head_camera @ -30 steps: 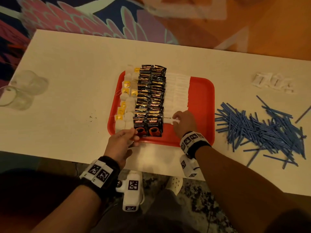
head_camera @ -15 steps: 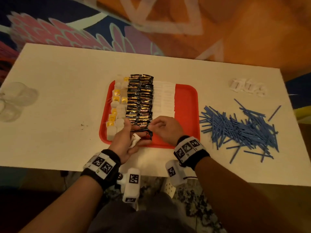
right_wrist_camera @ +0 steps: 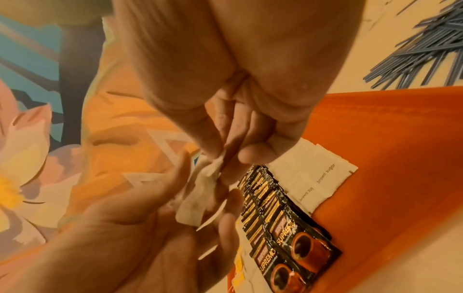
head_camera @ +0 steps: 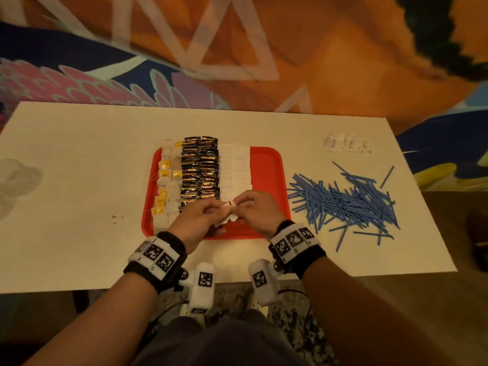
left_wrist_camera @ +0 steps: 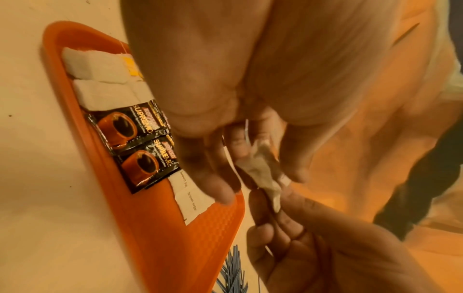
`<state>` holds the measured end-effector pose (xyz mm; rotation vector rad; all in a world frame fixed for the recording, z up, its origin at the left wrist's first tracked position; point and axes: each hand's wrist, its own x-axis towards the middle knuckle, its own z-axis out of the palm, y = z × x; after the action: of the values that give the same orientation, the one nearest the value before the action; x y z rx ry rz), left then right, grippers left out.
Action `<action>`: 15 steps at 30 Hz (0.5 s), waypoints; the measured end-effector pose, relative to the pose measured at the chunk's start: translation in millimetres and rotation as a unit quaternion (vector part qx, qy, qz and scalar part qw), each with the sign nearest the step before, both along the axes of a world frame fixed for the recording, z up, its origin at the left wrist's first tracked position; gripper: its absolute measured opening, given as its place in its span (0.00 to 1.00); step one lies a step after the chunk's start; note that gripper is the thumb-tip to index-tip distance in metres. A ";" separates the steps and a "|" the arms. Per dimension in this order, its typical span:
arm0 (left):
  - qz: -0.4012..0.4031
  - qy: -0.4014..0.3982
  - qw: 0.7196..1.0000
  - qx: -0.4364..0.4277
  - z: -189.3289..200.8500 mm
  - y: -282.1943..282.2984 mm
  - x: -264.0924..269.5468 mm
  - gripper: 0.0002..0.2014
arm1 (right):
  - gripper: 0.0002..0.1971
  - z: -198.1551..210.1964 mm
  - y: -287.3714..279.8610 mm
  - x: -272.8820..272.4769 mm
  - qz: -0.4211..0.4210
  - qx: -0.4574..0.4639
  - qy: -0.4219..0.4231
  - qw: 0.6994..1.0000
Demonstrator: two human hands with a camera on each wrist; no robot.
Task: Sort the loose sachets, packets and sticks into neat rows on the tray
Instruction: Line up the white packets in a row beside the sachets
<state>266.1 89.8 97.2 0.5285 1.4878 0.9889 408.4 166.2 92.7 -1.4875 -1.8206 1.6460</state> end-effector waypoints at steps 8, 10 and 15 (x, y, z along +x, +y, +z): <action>0.069 0.070 0.994 0.057 3.8 -0.9 4.2 0.03 | 0.15 2.0 -17.6 3.0 -0.064 -0.103 0.120 0.985; 0.093 0.041 0.993 0.055 5.4 0.2 3.3 0.02 | 0.12 4.4 -18.4 4.4 -0.092 -0.103 0.132 0.982; 0.100 -0.005 0.994 0.044 6.1 -1.6 2.7 0.02 | 0.03 7.4 -12.7 9.6 -0.219 -0.083 0.171 0.957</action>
<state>268.8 88.2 103.3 0.4435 1.5144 1.2163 417.9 153.5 100.1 -1.4283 -1.0997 1.7202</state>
